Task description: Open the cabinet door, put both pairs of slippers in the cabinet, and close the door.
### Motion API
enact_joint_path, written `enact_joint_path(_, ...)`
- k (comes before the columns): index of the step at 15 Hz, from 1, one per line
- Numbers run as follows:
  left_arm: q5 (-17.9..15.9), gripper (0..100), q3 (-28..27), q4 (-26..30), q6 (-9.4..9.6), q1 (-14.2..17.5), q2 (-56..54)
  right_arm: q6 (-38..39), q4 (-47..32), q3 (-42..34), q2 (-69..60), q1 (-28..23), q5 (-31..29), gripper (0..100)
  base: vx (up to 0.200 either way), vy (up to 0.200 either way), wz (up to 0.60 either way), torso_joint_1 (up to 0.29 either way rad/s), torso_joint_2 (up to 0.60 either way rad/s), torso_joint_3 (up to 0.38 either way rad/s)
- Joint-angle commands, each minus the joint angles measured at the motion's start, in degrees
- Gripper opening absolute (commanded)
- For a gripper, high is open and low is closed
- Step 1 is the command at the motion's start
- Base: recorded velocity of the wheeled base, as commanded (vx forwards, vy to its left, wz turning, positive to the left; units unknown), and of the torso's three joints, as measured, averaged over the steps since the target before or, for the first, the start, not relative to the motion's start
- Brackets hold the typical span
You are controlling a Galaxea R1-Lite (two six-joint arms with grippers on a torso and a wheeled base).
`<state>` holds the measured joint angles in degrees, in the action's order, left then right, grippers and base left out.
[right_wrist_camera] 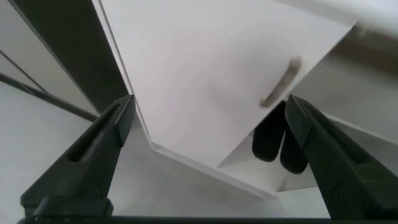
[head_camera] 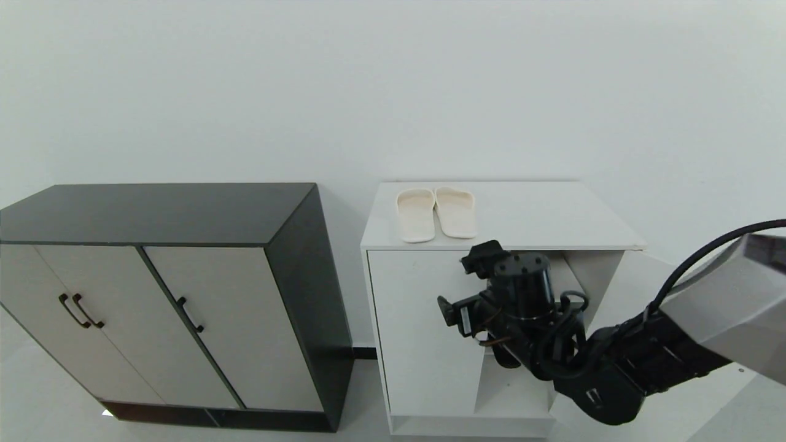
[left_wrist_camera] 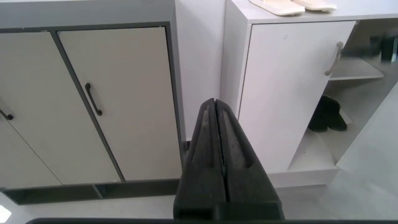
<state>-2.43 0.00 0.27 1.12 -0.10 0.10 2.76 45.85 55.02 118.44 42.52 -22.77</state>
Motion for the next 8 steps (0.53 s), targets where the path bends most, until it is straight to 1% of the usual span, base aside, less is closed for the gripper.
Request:
enact_joint_path(1, -0.04, 0, 0.00, 0.00, 0.02, 0.01, -0.01, 4.63, -11.57, 10.64, -5.59, 1.51, -2.19, 100, 0.000, 0.000, 0.00, 0.000, 0.00, 0.000)
enact_joint_path(2, -0.04, 0, 0.00, 0.00, -0.07, 0.01, -0.01, 7.79, -17.81, 15.38, -4.80, 1.60, -4.30, 100, 0.000, 0.000, 0.00, 0.000, 0.00, 0.000)
enact_joint_path(3, -0.04, 0, 0.00, 0.00, -0.07, 0.01, -0.01, 10.69, -22.47, 19.52, -3.39, 1.69, -5.27, 100, 0.000, 0.000, 0.00, 0.000, 0.00, 0.000)
enact_joint_path(4, -0.04, 0, 0.00, 0.00, -0.07, 0.01, -0.01, 11.83, -24.93, 22.77, -1.81, 1.69, -5.44, 100, 0.000, 0.000, 0.00, 0.000, 0.00, 0.000)
enact_joint_path(5, -0.04, 0, 0.00, 0.00, -0.07, 0.01, -0.01, 11.83, -25.28, 24.61, -0.58, 1.69, -5.44, 100, 0.000, 0.000, 0.00, 0.000, 0.00, 0.000)
enact_joint_path(8, -0.04, 0, 0.00, 0.00, 0.11, 0.01, -0.01, 11.57, -26.60, 29.10, 2.23, 1.60, -5.53, 100, 0.200, 0.000, 0.00, -0.004, 0.00, 0.002)
